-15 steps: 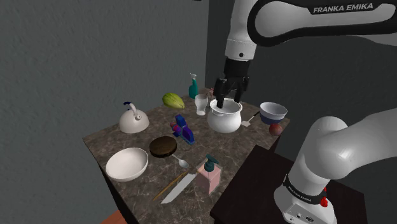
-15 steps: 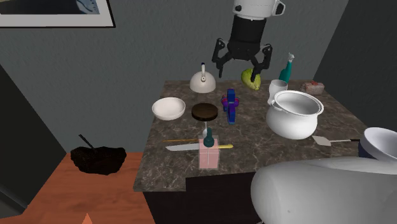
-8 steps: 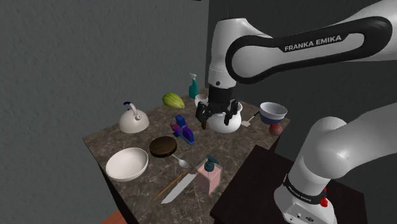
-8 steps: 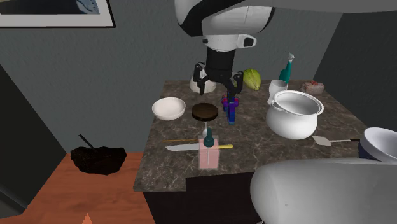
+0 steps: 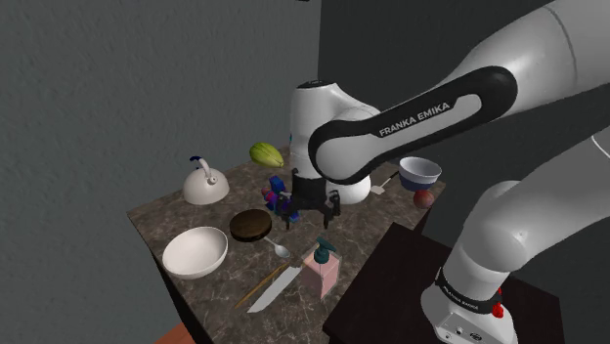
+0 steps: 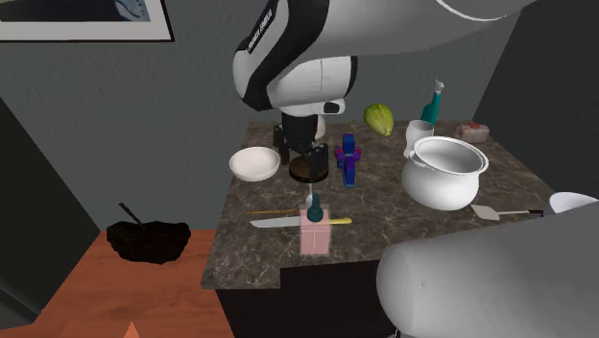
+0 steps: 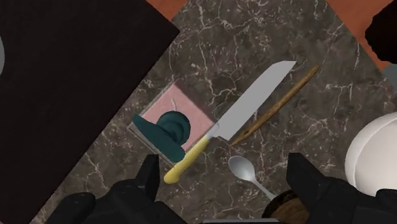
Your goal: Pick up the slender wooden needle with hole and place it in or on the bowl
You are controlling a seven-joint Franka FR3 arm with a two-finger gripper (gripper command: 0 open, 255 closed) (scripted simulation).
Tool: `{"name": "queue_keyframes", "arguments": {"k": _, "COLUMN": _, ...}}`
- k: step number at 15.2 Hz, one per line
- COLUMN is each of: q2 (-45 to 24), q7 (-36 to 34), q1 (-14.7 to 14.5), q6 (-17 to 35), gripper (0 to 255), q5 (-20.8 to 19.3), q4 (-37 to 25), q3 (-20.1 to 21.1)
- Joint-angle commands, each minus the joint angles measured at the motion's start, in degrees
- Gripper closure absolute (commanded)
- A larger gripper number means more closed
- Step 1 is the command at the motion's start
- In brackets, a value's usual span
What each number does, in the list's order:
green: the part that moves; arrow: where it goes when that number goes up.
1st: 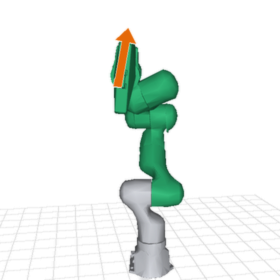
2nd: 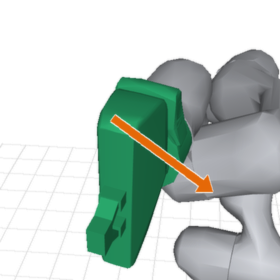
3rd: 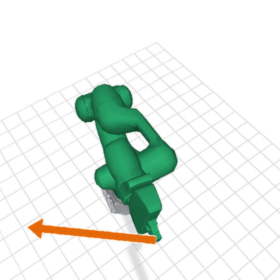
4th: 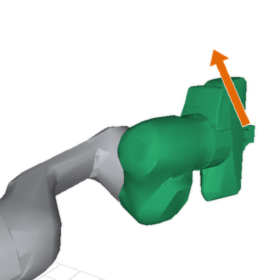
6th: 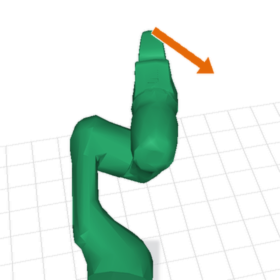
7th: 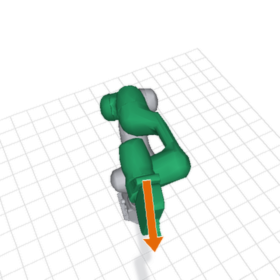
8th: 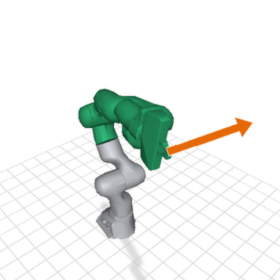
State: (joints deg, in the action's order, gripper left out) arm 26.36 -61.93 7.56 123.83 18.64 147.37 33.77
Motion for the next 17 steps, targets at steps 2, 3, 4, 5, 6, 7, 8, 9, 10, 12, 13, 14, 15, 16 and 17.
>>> {"name": "queue_keyframes", "arguments": {"k": 2, "q2": -7.59, "q7": -10.54, "q1": 3.37, "q6": 5.76, "gripper": 0, "q5": -1.77, "q4": -1.56, "q3": 5.56}}
{"name": "queue_keyframes", "arguments": {"k": 3, "q2": -10.38, "q7": -14.25, "q1": 4.70, "q6": 7.58, "gripper": 0, "q5": -3.07, "q4": -2.26, "q3": 7.36}}
{"name": "queue_keyframes", "arguments": {"k": 4, "q2": -13.32, "q7": -18.19, "q1": 6.11, "q6": 9.36, "gripper": 0, "q5": -4.80, "q4": -3.03, "q3": 9.15}}
{"name": "queue_keyframes", "arguments": {"k": 5, "q2": -16.45, "q7": -22.44, "q1": 7.55, "q6": 11.08, "gripper": 0, "q5": -7.04, "q4": -3.89, "q3": 10.85}}
{"name": "queue_keyframes", "arguments": {"k": 6, "q2": -19.79, "q7": -27.03, "q1": 8.86, "q6": 12.71, "gripper": 0, "q5": -9.87, "q4": -4.82, "q3": 12.30}}
{"name": "queue_keyframes", "arguments": {"k": 7, "q2": -23.34, "q7": -31.99, "q1": 9.98, "q6": 14.19, "gripper": 0, "q5": -13.29, "q4": -5.84, "q3": 13.43}}
{"name": "queue_keyframes", "arguments": {"k": 8, "q2": -27.04, "q7": -37.25, "q1": 10.64, "q6": 15.46, "gripper": 0, "q5": -17.23, "q4": -6.98, "q3": 13.99}}
{"name": "queue_keyframes", "arguments": {"k": 9, "q2": -30.77, "q7": -42.61, "q1": 10.65, "q6": 16.48, "gripper": 0, "q5": -21.41, "q4": -8.23, "q3": 13.80}}
{"name": "queue_keyframes", "arguments": {"k": 10, "q2": -34.40, "q7": -47.83, "q1": 10.18, "q6": 17.24, "gripper": 0, "q5": -25.50, "q4": -9.60, "q3": 13.09}}
{"name": "queue_keyframes", "arguments": {"k": 12, "q2": -40.87, "q7": -56.95, "q1": 7.39, "q6": 18.29, "gripper": 0, "q5": -32.12, "q4": -12.61, "q3": 9.78}}
{"name": "queue_keyframes", "arguments": {"k": 13, "q2": -43.68, "q7": -60.76, "q1": 5.51, "q6": 18.70, "gripper": 0, "q5": -34.50, "q4": -14.20, "q3": 7.64}}
{"name": "queue_keyframes", "arguments": {"k": 14, "q2": -46.30, "q7": -64.18, "q1": 3.64, "q6": 19.08, "gripper": 0, "q5": -36.41, "q4": -15.83, "q3": 5.52}}
{"name": "queue_keyframes", "arguments": {"k": 15, "q2": -48.77, "q7": -67.28, "q1": 1.84, "q6": 19.43, "gripper": 0, "q5": -37.92, "q4": -17.50, "q3": 3.47}}
{"name": "queue_keyframes", "arguments": {"k": 16, "q2": -51.16, "q7": -70.16, "q1": 0.22, "q6": 19.76, "gripper": 0, "q5": -39.18, "q4": -19.20, "q3": 1.59}}
{"name": "queue_keyframes", "arguments": {"k": 17, "q2": -53.47, "q7": -72.82, "q1": -1.27, "q6": 20.07, "gripper": 0, "q5": -40.19, "q4": -20.93, "q3": -0.15}}
